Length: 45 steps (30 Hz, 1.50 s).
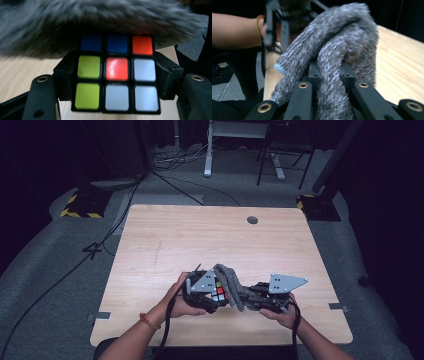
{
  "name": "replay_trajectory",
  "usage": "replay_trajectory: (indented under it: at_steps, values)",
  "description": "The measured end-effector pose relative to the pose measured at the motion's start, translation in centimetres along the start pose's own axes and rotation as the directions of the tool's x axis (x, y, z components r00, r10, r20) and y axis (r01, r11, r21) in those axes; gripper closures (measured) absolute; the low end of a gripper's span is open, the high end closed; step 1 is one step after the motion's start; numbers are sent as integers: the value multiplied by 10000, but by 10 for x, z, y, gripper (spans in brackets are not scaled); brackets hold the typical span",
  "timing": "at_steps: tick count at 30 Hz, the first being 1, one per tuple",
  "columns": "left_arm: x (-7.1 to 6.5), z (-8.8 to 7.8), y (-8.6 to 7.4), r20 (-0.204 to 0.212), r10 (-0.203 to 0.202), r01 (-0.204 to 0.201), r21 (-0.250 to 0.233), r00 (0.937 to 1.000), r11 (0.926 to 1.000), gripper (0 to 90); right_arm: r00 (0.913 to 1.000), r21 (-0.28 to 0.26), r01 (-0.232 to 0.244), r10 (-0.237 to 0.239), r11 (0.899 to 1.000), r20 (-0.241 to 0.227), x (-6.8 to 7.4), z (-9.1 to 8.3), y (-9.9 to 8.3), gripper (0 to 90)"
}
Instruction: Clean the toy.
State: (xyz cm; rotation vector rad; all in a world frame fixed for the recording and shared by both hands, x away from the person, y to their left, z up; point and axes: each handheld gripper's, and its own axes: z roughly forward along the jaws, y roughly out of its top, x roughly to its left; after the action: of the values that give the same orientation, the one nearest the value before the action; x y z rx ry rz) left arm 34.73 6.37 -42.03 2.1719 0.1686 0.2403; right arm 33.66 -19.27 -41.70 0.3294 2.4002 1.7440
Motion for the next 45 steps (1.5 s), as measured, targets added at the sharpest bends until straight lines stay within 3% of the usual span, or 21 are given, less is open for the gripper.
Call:
replay_trajectory:
  at_steps: [5, 7, 16, 19, 21, 24, 26, 31, 33, 38, 43, 45]
  values:
    - [-9, 16, -1, 298, 521, -543, 809, 9982, 9952, 330, 9995, 162, 313, -311, 9994, -96, 6, 4, 3, 770]
    - [-9, 17, 0, 341, 535, -562, 824, 9980, 9950, 331, 9991, 205, 421, -421, 9989, -11, 7, 4, 4, 771]
    - [4, -6, -4, -309, 87, -79, 250, 9995, 9997, 332, 9954, -466, 99, -54, 9989, 953, -6, -18, 4, 773]
    - [9, -16, -5, -645, -10, 11, 8, 9979, 10000, 332, 9926, -407, -41, 90, 9992, 1213, -15, -22, 0, 773]
    - [11, -23, -4, -692, -186, 161, -354, 9974, 9992, 332, 9911, -3, 0, 0, 10000, 1330, -18, -20, -5, 773]
    - [10, -29, -2, -693, -124, 73, -736, 9975, 9973, 332, 9923, 650, -139, 58, 9978, 1235, -23, -10, -14, 772]
    - [10, -32, -1, -494, -279, 218, -1187, 9984, 9927, 332, 9950, 866, -302, 217, 9958, 977, -25, -4, -19, 772]
    - [8, -30, -1, -83, -289, 273, -1530, 9995, 9879, 331, 9971, 478, -758, 757, 9960, 31, -22, 1, -19, 771]
    - [8, -28, -2, -32, -393, 383, -1579, 9992, 9867, 329, 9966, 346, -817, 821, 9961, -119, -20, 2, -19, 772]
    - [7, -18, -4, -47, -288, 282, -959, 9996, 9950, 326, 9942, -345, -1016, 1002, 9942, -391, -21, -6, -15, 772]
    - [3, -7, -2, -177, 14, -19, -278, 9998, 9996, 327, 9977, -342, -630, 621, 9974, -282, -16, -7, -9, 772]
    - [2, -6, -2, -229, 45, -51, -266, 9997, 9996, 329, 9990, -265, -429, 426, 9987, -143, -14, -6, -8, 772]
